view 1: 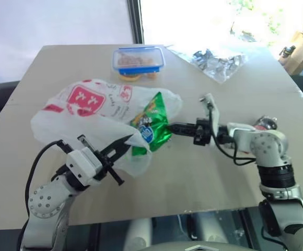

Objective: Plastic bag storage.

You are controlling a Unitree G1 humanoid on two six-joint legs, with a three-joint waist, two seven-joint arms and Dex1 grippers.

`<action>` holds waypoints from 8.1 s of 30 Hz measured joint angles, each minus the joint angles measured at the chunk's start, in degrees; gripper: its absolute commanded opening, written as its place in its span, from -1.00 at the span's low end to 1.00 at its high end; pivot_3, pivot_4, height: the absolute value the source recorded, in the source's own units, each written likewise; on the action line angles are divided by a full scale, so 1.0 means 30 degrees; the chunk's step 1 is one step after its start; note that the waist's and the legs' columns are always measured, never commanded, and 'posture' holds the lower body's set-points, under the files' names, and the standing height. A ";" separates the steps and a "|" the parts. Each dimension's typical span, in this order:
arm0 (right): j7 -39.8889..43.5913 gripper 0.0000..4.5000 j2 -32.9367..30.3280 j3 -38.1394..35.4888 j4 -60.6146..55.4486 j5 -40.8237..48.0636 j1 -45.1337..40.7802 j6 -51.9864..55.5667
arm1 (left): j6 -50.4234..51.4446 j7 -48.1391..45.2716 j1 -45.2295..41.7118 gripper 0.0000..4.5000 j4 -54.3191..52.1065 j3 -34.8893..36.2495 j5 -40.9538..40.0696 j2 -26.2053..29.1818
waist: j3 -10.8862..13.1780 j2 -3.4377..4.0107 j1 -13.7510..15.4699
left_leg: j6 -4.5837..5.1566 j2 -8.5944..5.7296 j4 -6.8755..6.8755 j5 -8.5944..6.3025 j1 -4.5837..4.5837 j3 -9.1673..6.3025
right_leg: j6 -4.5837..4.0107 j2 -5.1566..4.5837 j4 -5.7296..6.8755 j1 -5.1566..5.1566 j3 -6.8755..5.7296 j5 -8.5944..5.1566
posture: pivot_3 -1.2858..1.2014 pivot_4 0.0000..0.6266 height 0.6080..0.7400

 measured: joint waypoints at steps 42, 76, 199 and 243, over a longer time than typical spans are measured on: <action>0.1841 0.44 0.5742 0.1150 1.1924 -0.9870 -0.5935 -1.1534 | 0.4310 0.1916 -0.0436 -1.00 -0.0976 -0.0513 -0.3279 -0.1128 | 0.0026 0.0038 -0.0385 | -0.0010 -0.0008 -0.0060 -0.0003 -0.0029 0.0026 | 0.0008 -0.0006 0.0032 -0.0083 0.0010 0.0006 | 0.03 -0.52 1.00; -1.1547 0.44 -0.4052 -0.9238 -1.1643 -1.2678 0.4261 0.6663 | 1.0808 -0.5169 -1.1564 -1.00 0.5931 -0.4823 -0.7766 -0.2187 | 0.0037 0.0110 -0.0011 | -0.0007 -0.0029 -0.0040 0.0001 -0.0044 0.0012 | 0.0026 0.0042 0.0011 -0.0069 0.0054 -0.0004 | 0.03 -0.52 1.00; -0.0655 -0.94 -0.5305 -0.0387 -0.0254 -1.1475 -0.2402 -0.2653 | 0.3154 -0.1259 0.0505 -1.00 0.0394 -0.0478 -0.7083 -0.1471 | 0.0058 0.0199 0.0059 | -0.0017 -0.0021 0.0111 0.0011 -0.0302 -0.0093 | 0.0013 0.0044 0.0075 -0.0252 -0.0047 0.0004 | 0.03 -0.52 1.00; -0.6970 -1.00 -0.4065 -0.9297 0.1735 -0.4365 -0.7010 0.2420 | 1.3865 -0.1219 -1.4381 0.07 0.1019 -0.4895 -0.9356 0.4536 | 0.0126 0.0165 0.0154 | -0.0030 -0.0049 0.0201 0.0036 -0.0386 -0.0040 | 0.0055 0.0048 0.0293 -0.0399 0.0018 0.0027 | 0.03 -0.52 1.00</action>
